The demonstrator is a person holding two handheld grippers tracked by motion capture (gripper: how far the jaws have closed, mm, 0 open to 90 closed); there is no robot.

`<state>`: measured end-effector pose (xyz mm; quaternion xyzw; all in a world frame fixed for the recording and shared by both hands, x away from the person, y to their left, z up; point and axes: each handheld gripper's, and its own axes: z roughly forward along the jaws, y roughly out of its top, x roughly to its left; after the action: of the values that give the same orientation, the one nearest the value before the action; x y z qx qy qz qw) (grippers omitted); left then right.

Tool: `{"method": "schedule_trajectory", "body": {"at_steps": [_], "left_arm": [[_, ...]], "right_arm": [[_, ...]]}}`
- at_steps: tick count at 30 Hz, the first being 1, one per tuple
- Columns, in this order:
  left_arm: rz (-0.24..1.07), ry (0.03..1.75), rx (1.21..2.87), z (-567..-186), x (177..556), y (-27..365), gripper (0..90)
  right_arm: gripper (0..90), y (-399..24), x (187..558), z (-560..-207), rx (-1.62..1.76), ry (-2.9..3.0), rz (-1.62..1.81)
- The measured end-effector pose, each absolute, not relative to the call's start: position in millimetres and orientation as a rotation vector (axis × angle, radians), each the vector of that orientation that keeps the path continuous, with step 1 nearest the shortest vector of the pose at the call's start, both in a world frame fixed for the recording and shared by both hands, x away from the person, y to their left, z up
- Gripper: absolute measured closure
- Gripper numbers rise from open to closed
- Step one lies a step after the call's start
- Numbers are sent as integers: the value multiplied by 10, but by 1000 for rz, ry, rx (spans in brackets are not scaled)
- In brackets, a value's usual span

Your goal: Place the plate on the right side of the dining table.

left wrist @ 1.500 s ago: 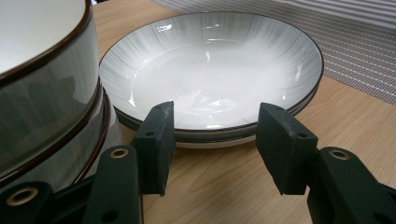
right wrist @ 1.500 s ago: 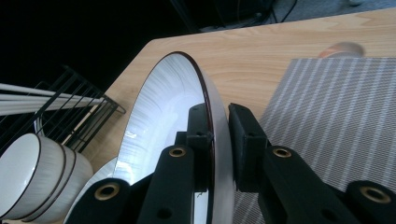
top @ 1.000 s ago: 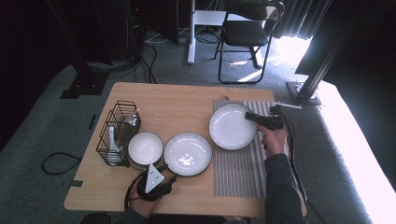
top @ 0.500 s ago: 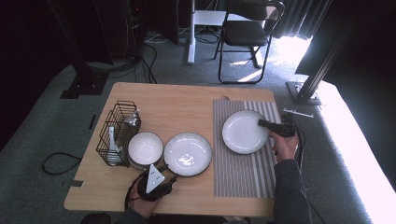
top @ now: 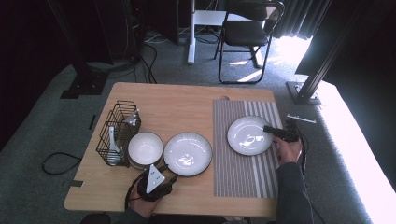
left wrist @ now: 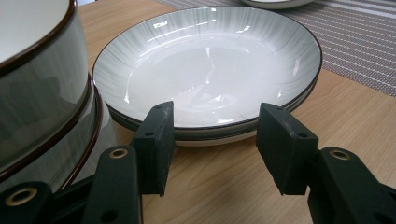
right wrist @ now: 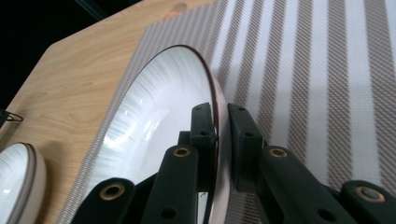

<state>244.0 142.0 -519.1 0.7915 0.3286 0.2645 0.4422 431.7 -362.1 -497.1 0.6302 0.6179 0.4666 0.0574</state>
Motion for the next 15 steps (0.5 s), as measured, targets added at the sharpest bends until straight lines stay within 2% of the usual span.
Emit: {"method": "schedule_trajectory", "body": {"at_steps": [15], "left_arm": [[671,808,1974,-5193,2435,1406,480]], "right_arm": [[837,-3633,4217,-5061,1847,1896,1093]]}}
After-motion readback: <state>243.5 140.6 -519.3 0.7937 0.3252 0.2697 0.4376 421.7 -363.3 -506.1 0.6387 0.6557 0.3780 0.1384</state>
